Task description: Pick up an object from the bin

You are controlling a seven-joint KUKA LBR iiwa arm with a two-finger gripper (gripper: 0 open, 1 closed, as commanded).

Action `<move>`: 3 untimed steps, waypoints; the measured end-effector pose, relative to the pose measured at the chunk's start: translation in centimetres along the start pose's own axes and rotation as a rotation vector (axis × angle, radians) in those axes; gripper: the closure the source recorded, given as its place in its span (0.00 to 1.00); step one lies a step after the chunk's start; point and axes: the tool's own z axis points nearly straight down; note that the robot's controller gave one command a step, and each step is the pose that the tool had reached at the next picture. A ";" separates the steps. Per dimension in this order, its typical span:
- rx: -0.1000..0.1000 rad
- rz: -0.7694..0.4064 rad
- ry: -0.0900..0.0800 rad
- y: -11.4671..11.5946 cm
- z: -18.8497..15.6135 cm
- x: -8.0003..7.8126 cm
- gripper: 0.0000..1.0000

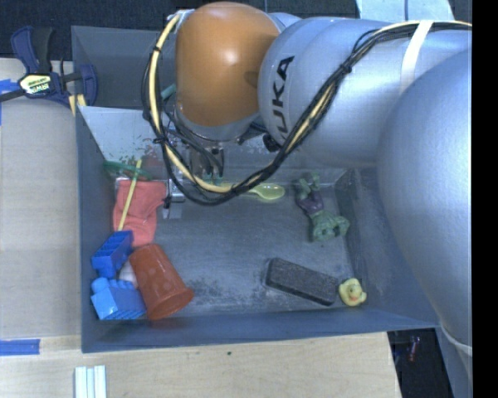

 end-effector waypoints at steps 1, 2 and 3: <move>-0.002 0.003 -0.008 -0.1 -0.6 -0.2 0.00; -0.001 -0.332 -0.013 1.3 7.1 -1.1 0.00; -0.001 -0.422 -0.014 1.2 11.9 -1.2 0.00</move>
Offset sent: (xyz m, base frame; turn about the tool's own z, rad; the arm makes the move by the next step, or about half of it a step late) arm 0.0143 0.0205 -0.1293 -0.5527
